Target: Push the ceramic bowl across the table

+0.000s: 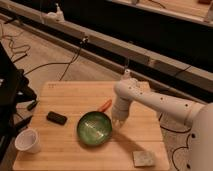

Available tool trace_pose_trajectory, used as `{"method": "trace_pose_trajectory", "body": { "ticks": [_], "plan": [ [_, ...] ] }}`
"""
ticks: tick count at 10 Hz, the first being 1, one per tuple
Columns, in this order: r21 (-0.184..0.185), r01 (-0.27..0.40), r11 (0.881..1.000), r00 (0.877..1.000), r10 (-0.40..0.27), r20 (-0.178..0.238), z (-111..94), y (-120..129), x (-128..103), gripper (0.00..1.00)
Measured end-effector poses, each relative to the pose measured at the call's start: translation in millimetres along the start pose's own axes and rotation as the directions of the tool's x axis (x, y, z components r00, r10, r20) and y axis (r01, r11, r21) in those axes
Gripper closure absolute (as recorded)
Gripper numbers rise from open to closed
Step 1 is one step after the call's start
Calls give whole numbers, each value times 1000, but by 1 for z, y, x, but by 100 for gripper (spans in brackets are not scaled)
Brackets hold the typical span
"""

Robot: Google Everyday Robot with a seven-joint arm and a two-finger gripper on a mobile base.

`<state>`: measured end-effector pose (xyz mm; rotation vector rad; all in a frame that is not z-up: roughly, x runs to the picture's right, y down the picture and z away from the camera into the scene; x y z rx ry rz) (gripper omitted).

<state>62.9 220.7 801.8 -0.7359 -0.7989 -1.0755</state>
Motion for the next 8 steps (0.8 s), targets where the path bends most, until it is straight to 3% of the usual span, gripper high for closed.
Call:
{"method": "trace_pose_trajectory", "body": {
  "ticks": [5,8],
  "plan": [
    [60,107,992,993,-109,35,8,-38,-17,100],
    [97,206,974,974,-213,79,26,-75,-37,100]
  ]
}}
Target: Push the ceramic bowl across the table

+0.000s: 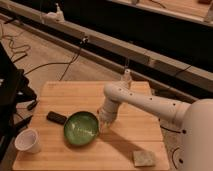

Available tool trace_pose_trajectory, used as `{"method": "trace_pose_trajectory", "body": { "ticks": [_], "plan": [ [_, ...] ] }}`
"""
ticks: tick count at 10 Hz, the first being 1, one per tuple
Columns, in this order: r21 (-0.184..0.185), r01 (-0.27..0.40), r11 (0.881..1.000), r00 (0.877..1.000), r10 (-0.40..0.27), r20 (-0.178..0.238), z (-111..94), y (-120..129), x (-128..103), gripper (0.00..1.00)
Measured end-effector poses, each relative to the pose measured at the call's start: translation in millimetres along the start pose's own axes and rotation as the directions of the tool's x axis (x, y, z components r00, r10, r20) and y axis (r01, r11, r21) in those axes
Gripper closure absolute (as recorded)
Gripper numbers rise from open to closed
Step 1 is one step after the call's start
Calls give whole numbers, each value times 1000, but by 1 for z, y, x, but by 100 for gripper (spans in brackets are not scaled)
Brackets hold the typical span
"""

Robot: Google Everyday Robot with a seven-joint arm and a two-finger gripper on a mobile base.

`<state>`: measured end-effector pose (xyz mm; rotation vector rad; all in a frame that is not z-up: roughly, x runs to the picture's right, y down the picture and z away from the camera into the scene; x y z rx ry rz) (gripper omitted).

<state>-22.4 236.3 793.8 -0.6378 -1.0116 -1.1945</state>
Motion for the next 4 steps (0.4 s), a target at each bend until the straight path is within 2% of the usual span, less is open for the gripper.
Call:
{"method": "trace_pose_trajectory", "body": {
  "ticks": [2,4],
  "plan": [
    [18,61,998,998,-62,24,11,-24,-4,100],
    [30,96,995,995,-97,13,7,-38,-3,100]
  ]
}}
